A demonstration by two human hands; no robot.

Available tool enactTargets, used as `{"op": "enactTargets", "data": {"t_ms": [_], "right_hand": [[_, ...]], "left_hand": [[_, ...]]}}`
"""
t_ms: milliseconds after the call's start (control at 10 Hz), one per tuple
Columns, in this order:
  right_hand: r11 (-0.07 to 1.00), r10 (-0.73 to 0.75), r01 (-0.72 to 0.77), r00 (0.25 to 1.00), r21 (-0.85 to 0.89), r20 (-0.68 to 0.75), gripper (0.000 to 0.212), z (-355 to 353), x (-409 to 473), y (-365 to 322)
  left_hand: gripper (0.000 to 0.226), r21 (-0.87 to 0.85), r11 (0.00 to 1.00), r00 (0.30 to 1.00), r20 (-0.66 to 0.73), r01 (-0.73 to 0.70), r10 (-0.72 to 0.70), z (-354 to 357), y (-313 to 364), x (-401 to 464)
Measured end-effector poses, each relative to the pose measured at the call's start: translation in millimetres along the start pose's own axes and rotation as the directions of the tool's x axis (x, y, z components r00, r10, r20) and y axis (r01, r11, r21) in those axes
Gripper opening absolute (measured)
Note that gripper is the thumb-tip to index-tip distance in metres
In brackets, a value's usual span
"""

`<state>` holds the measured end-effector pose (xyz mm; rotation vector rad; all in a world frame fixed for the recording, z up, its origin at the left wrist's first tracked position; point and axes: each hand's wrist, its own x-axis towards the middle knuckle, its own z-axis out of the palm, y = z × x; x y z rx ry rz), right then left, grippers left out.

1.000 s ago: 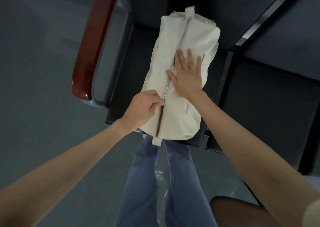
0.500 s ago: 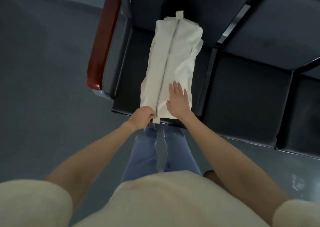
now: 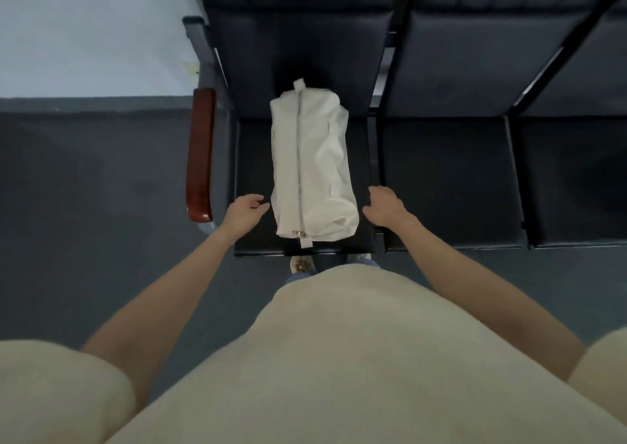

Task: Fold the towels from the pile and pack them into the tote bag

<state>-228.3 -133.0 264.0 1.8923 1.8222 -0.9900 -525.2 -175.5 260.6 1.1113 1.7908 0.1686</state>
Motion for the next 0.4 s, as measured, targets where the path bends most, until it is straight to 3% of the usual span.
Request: {"op": "enactTargets", "data": {"t_ms": [200, 400], "right_hand": [[0.991, 0.023, -0.015, 0.998, 0.132, -0.056, 0.052, -65.8, -9.7, 7.2], [0.98, -0.061, 0.099, 0.975, 0.174, -0.212, 0.053, -165.2, -19.1, 7.3]], "left_hand": [[0.064, -0.059, 0.991, 0.987, -0.116, -0.12, 0.112, -43.0, 77.7, -7.6], [0.066, -0.055, 0.948, 0.924, -0.246, -0.315, 0.293, -79.4, 172.7, -11.4]]}}
